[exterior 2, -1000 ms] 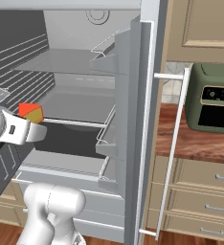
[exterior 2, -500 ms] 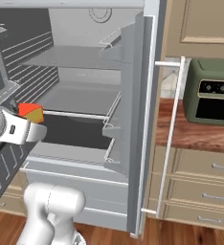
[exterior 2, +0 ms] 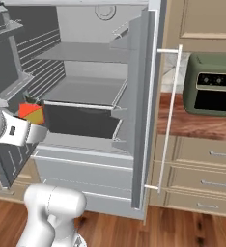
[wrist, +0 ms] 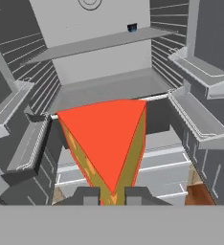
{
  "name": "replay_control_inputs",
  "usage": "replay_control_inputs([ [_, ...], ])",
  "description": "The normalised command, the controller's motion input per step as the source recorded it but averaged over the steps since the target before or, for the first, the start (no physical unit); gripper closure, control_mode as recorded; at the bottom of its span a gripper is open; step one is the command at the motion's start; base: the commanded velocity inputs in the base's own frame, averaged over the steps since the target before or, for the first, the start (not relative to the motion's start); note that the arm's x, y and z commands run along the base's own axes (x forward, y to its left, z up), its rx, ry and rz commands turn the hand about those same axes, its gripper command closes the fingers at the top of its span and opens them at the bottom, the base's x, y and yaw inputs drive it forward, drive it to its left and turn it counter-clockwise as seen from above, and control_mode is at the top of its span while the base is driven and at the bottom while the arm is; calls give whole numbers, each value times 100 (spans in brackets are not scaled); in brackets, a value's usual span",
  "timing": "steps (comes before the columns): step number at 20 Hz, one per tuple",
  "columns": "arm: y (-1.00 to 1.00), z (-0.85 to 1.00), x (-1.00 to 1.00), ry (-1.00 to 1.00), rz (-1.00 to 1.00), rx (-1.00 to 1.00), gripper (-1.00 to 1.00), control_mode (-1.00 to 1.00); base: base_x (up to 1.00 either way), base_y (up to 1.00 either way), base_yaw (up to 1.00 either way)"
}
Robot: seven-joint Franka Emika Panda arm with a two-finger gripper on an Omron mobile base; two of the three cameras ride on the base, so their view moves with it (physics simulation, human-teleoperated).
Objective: Pick the cheese from the fridge and the cheese grater from the cabinet and place them next to the salad bowl.
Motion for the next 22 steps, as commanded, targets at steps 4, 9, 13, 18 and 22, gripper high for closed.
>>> replay_control_inputs([
  [4, 0, 0, 0, 0, 0, 0, 100, 100, -53, 0, -1],
  [9, 0, 0, 0, 0, 0, 0, 100, 100, -54, 0, -1],
  [13, 0, 0, 0, 0, 0, 0, 100, 100, -52, 1, -5],
  [18, 0, 0, 0, 0, 0, 0, 100, 100, -29, 10, -35],
  [22, 0, 0, 0, 0, 0, 0, 100, 100, -17, 8, -58],
])
